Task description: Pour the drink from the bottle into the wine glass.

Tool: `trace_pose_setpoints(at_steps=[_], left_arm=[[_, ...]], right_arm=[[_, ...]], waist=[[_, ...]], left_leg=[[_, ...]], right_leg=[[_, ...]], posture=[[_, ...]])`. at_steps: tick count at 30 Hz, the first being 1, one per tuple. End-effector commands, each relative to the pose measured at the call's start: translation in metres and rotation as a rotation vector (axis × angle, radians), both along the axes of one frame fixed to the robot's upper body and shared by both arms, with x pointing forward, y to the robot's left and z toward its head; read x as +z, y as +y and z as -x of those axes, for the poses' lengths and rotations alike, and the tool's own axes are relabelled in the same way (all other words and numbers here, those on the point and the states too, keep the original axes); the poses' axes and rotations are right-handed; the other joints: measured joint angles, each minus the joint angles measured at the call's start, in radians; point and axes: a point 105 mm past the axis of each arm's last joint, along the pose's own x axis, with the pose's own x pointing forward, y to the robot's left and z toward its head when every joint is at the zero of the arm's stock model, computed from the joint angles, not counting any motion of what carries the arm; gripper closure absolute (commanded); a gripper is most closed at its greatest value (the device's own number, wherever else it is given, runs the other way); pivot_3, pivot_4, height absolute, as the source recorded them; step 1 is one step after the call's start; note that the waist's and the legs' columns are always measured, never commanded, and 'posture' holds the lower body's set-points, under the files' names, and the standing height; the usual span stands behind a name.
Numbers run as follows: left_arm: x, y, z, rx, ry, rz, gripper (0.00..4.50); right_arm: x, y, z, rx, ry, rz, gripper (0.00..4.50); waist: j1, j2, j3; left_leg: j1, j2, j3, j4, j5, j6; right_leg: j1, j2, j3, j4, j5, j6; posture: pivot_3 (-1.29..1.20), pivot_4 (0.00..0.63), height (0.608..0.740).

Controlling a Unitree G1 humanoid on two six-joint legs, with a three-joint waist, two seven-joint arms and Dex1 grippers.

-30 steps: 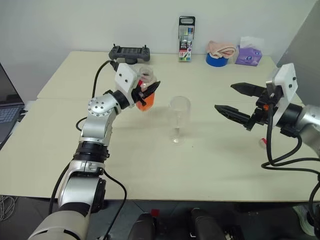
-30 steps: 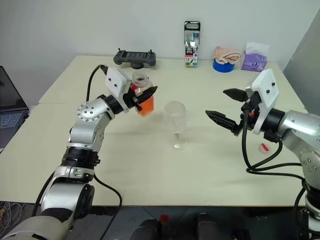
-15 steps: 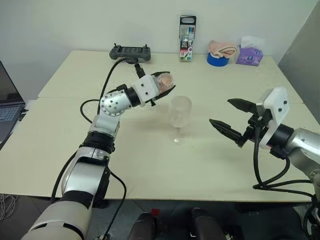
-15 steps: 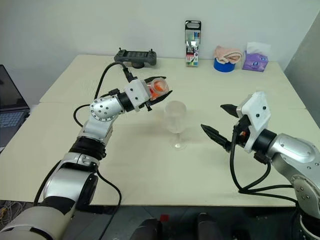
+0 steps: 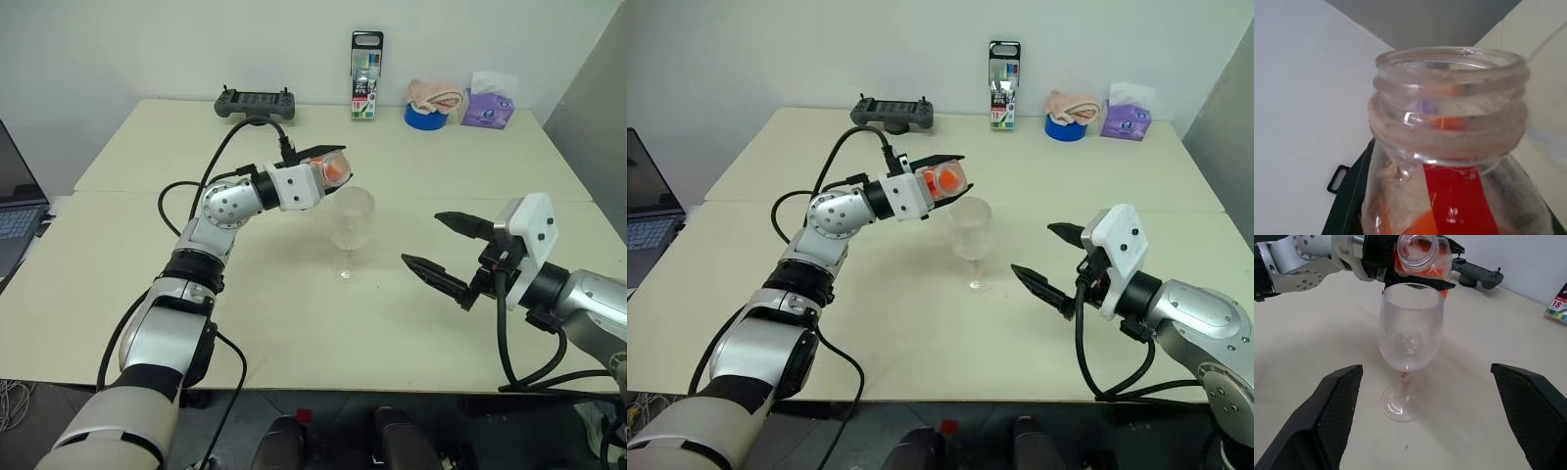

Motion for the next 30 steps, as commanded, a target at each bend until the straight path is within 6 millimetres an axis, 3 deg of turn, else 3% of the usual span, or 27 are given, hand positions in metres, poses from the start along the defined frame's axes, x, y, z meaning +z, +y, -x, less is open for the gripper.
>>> trace_pose_setpoints(at_steps=[1, 12, 21, 30], left_arm=[[0.021, -0.007, 0.000, -0.004, -0.086, -0.020, 2.73], [0.021, -0.004, -0.007, 0.050, -0.171, -0.119, 2.73], [0.025, -0.005, -0.014, 0.082, -0.225, -0.188, 2.74], [0.025, -0.006, -0.010, 0.058, -0.282, -0.225, 2.76]], right_arm=[[0.013, -0.001, -0.005, 0.003, -0.052, 0.000, 0.00], [0.022, -0.010, -0.017, -0.021, -0.083, 0.010, 0.00], [0.015, 0.002, 0.002, 0.137, 0.019, 0.038, 0.00], [0.015, 0.001, 0.000, 0.144, 0.022, 0.070, 0.00]], waist=[[0.000, 0.000, 0.000], [-0.001, 0.000, 0.000], [-0.001, 0.000, 0.000], [-0.001, 0.000, 0.000]], left_leg=[[0.000, 0.000, 0.000, 0.000, 0.000, 0.000], [-0.004, 0.000, 0.000, 0.002, 0.000, 0.000], [-0.005, -0.001, 0.000, 0.003, 0.000, 0.000], [-0.006, -0.001, -0.001, 0.012, -0.001, 0.001]], right_leg=[[0.000, 0.000, 0.000, 0.000, 0.000, 0.000], [-0.003, 0.000, 0.000, 0.002, 0.002, -0.002], [-0.003, 0.000, 0.000, 0.002, 0.002, -0.002], [-0.003, 0.000, 0.000, 0.008, 0.002, -0.002]], posture=[[0.00, 0.150, 0.740], [0.00, 0.150, 0.740], [0.00, 0.150, 0.740], [0.00, 0.150, 0.740]])
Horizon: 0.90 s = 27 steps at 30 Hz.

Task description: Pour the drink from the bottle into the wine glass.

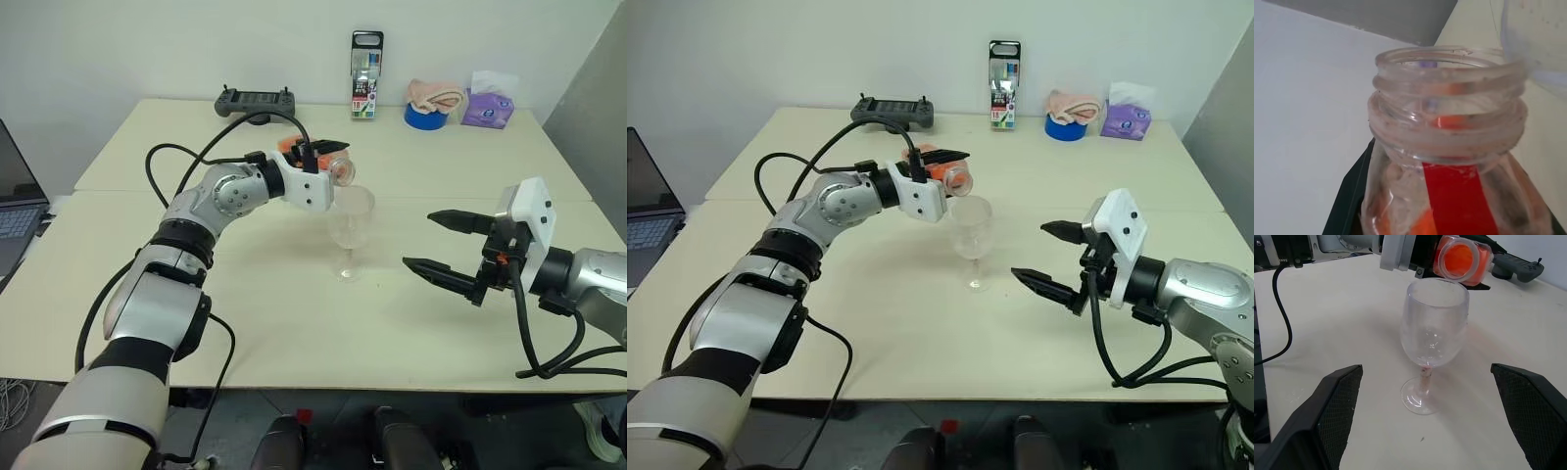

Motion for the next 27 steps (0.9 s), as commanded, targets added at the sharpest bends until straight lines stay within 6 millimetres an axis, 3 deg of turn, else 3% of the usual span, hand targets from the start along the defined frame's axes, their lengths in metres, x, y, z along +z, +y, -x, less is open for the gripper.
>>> trace_pose_setpoints(at_steps=[1, 27], left_arm=[[0.027, -0.005, 0.005, -0.039, -0.099, 0.020, 2.76], [0.041, -0.005, 0.000, -0.001, -0.212, -0.053, 2.77]], right_arm=[[0.008, 0.003, 0.001, 0.011, -0.046, 0.004, 0.00], [0.004, 0.007, -0.003, 0.008, -0.061, 0.005, 0.00]], waist=[[0.000, 0.000, 0.000], [0.000, 0.000, 0.000]], left_leg=[[0.000, 0.000, 0.000, 0.001, 0.000, 0.000], [0.002, 0.000, 0.000, 0.003, 0.000, 0.000]], right_leg=[[0.000, 0.000, 0.000, 0.001, 0.000, 0.001], [0.000, 0.000, 0.001, 0.007, -0.002, 0.004]], posture=[[0.00, 0.150, 0.740], [0.00, 0.150, 0.740]])
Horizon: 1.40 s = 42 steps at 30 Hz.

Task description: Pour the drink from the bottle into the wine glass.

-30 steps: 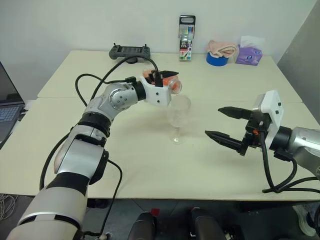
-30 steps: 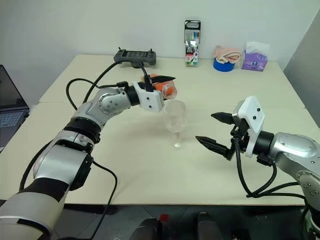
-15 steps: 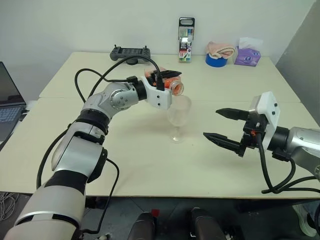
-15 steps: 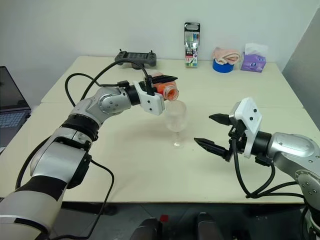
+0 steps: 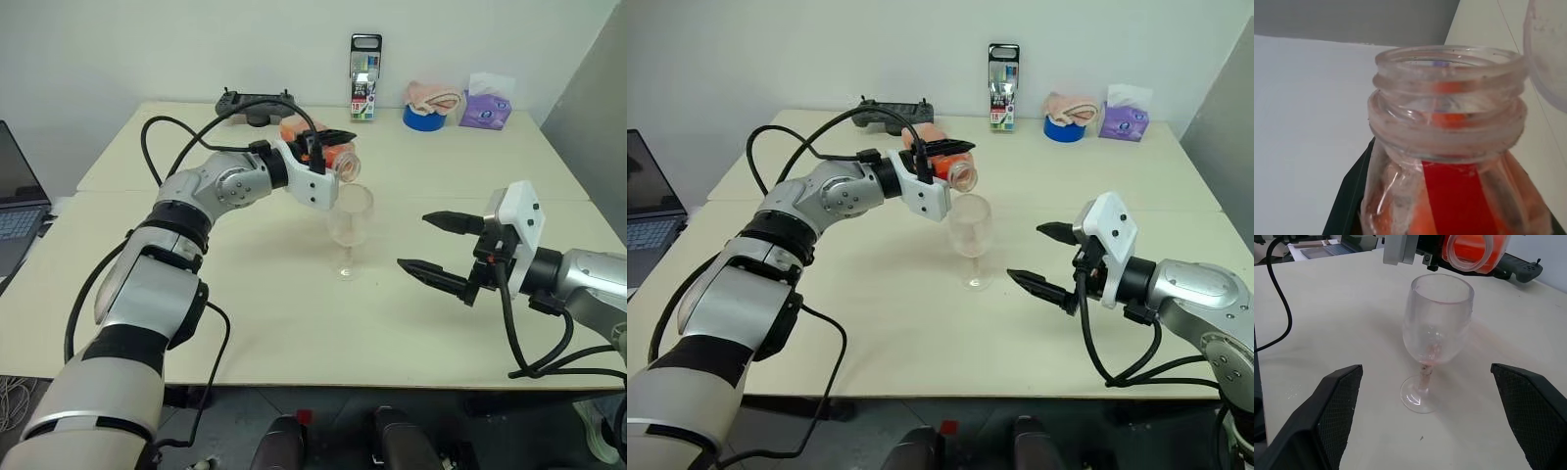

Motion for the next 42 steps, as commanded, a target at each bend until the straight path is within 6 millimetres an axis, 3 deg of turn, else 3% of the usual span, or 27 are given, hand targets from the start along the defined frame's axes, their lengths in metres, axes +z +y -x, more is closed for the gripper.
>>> trace_pose_setpoints(at_steps=[1, 42], left_arm=[[0.027, 0.002, 0.001, -0.001, -0.076, 0.023, 2.77], [0.038, 0.000, 0.005, -0.024, -0.137, -0.039, 2.79]], right_arm=[[0.008, 0.002, 0.001, 0.018, -0.048, -0.005, 0.00], [0.010, 0.019, -0.009, 0.035, -0.093, -0.024, 0.00]], waist=[[0.000, 0.000, 0.000], [-0.001, 0.000, 0.000]], left_leg=[[0.000, 0.000, 0.000, 0.000, 0.000, 0.000], [0.000, 0.000, 0.000, 0.000, 0.000, 0.000]], right_leg=[[0.000, 0.000, 0.000, 0.000, 0.000, 0.000], [0.000, 0.000, 0.000, 0.001, 0.000, 0.000]], posture=[[0.00, 0.150, 0.740], [0.00, 0.150, 0.740]])
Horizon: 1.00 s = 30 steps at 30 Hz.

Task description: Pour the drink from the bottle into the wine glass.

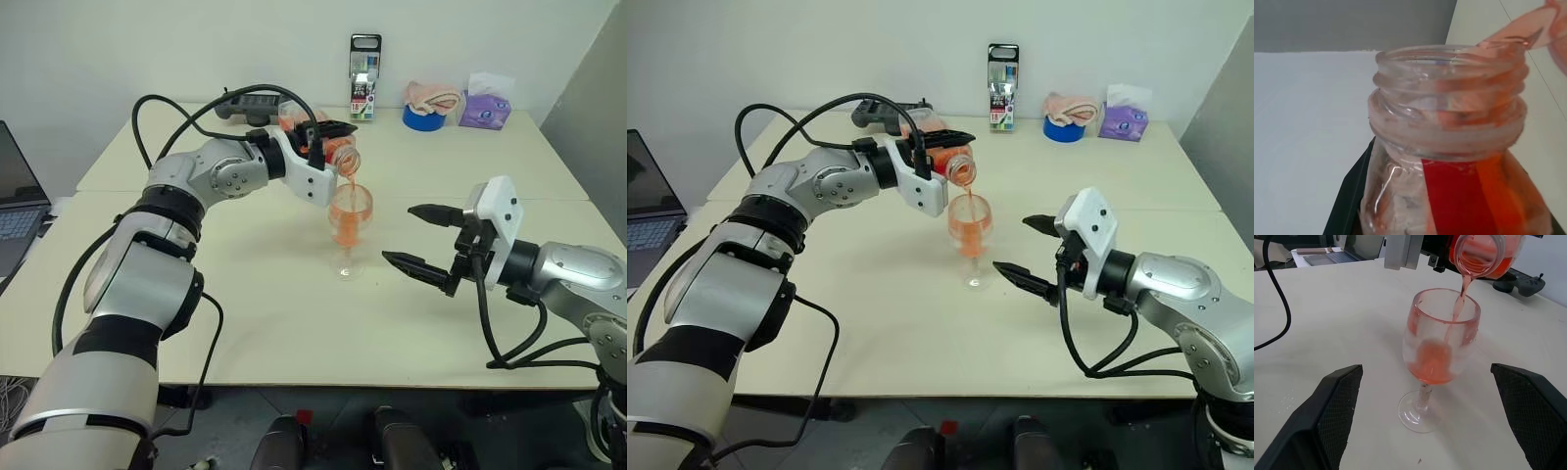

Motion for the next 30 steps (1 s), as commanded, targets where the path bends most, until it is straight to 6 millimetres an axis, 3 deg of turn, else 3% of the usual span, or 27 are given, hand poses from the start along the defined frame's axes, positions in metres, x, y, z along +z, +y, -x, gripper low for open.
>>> trace_pose_setpoints(at_steps=[1, 30], left_arm=[[0.024, -0.001, 0.003, -0.015, -0.071, 0.019, 2.79], [0.033, -0.001, 0.006, -0.032, -0.119, 0.037, 2.79]], right_arm=[[0.011, 0.004, 0.002, 0.013, -0.056, -0.011, 0.00], [0.018, 0.008, -0.010, 0.011, -0.105, -0.039, 0.00]], waist=[[0.000, 0.000, 0.000], [-0.003, 0.000, 0.000]], left_leg=[[0.000, 0.000, 0.000, 0.000, 0.000, 0.000], [0.000, 0.000, 0.000, 0.000, 0.000, 0.000]], right_leg=[[0.000, 0.000, 0.000, 0.000, 0.000, 0.000], [0.000, 0.000, 0.000, 0.000, 0.001, -0.002]], posture=[[0.00, 0.150, 0.740], [0.00, 0.150, 0.740]])
